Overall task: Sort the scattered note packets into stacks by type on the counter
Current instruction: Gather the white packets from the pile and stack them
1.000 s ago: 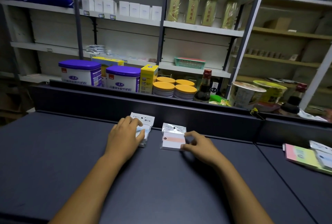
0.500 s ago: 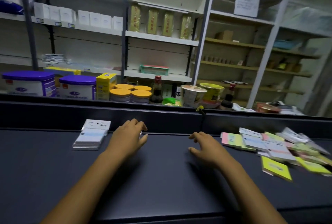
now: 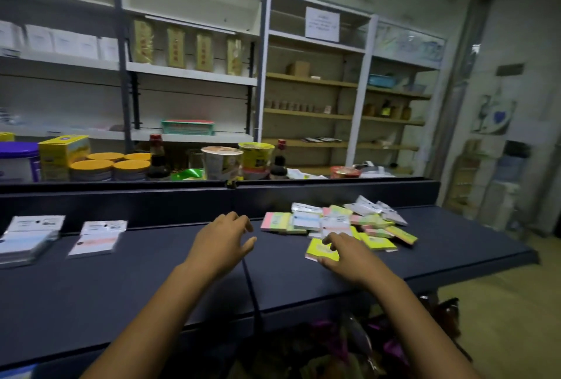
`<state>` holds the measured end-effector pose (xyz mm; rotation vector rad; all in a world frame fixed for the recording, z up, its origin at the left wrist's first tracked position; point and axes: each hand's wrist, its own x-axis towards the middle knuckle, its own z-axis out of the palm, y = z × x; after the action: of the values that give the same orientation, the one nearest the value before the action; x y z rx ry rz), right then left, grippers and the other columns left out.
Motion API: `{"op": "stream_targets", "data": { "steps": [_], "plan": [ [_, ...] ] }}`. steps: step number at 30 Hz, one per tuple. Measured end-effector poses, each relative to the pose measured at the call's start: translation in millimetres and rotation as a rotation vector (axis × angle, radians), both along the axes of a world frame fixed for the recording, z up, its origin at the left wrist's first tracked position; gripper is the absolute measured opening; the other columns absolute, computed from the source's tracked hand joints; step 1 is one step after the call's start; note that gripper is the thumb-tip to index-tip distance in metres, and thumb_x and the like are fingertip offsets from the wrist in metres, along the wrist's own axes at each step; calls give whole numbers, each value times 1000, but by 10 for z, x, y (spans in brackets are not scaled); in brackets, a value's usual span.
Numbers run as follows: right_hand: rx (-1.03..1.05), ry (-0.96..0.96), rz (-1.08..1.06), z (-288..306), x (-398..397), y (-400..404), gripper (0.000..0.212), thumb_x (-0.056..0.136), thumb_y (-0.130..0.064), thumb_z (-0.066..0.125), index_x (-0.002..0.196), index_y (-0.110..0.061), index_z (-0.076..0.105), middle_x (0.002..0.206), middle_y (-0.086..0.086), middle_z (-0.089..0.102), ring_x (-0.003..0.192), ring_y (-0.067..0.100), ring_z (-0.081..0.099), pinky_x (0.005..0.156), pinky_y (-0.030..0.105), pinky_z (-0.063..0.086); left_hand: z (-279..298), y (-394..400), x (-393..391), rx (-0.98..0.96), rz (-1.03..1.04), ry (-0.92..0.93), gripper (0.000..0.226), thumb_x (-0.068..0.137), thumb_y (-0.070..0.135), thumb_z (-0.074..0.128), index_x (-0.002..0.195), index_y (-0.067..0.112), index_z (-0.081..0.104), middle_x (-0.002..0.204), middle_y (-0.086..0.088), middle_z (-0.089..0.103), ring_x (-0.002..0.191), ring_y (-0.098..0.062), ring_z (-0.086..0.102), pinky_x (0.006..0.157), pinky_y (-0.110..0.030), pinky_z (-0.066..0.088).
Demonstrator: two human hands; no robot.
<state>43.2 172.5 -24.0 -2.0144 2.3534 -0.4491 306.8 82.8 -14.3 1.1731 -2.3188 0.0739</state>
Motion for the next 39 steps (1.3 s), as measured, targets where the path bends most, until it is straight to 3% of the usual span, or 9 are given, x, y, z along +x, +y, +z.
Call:
{"op": "stream_targets", "data": {
  "steps": [3,14,30,39],
  "plan": [
    [-1,-19,-18,-15,-307,243,48,95,-49,57,135,-24,48,136,1,52,124,21,49,99,37,45,-16,182,-348,10,-22,1,29,95,49,51,119,31,54,117,8,55,108,-13,51,82,-30,49],
    [-43,-94,-51,2,-911,466,45,95,-47,57,133,-25,47,133,0,54,121,20,51,98,41,48,-14,318,-1022,22,-67,5,30,95,48,52,119,31,55,117,9,56,108,-12,52,80,-28,47],
    [-83,-61,1,10,-1386,-696,41,94,-42,58,130,-23,51,131,-2,55,118,17,53,96,35,47,-225,-867,-1618,132,14,86,27,94,42,55,117,29,56,113,9,58,105,-14,55,76,-32,48],
    [-110,-136,23,-88,-1678,-1179,43,93,-45,59,130,-25,49,125,-5,57,100,7,54,85,29,47,-473,-1235,-2096,228,168,29,50,91,52,56,131,22,48,125,-7,56,118,-28,46,90,-38,45]
  ]
}}
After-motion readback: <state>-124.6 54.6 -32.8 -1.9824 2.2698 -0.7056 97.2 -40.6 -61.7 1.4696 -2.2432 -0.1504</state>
